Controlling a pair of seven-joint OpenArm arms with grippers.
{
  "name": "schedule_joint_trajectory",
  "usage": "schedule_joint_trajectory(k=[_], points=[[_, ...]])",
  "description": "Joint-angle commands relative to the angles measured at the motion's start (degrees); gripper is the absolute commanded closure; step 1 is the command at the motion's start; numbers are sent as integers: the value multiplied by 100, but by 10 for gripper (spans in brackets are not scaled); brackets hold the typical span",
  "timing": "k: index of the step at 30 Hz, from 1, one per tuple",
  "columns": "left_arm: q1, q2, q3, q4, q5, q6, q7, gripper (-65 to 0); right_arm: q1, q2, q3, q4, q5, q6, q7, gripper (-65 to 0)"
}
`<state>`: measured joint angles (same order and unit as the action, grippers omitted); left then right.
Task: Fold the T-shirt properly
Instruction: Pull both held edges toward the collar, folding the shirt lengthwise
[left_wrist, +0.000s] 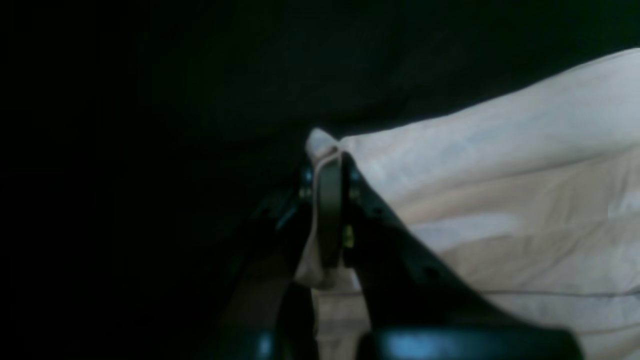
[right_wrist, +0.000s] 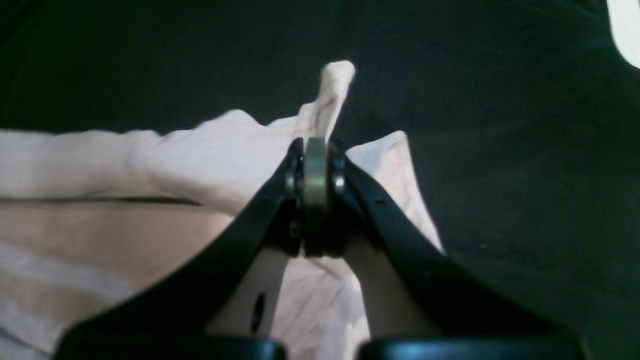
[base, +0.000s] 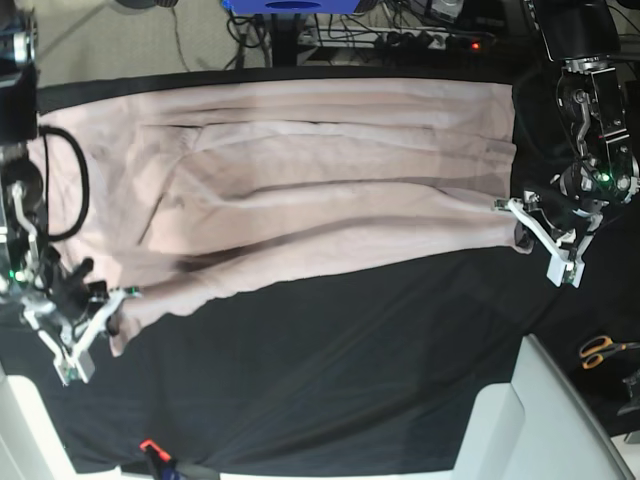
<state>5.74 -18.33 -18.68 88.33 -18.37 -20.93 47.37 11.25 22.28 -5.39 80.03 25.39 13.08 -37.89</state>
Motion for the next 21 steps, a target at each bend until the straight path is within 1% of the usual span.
schedule_joint_trajectory(k=[1, 4, 7, 9, 12, 14, 18, 21], points=[[-42, -79, 140, 85, -57, 5, -74, 0, 93, 97, 200, 195, -2, -11, -48, 0], [64, -88, 386, 41, -49, 5, -91, 0, -83, 53, 517, 379, 15, -11, -470, 0], [116, -44, 571, 41, -49, 14, -91, 0, -382, -88, 851, 573, 6, -11, -655, 0], [195, -44, 685, 41, -49, 40, -91, 0, -566, -105, 1062, 670, 6, 6, -743, 0], [301, -71, 861, 32, -49, 330, -100, 0, -795, -105, 1220, 678, 24, 6, -875, 0], [371, -79, 958, 32, -49, 400, -100, 0, -997, -114, 1326, 678, 33, 15, -875, 0], [477, -79, 993, 59, -49, 400, -109, 0, -1340, -290, 1660, 678, 33, 24, -892, 0], [486, -71, 1002, 59, -49, 400, -109, 0, -1542, -325, 1792, 678, 33, 24, -901, 0]])
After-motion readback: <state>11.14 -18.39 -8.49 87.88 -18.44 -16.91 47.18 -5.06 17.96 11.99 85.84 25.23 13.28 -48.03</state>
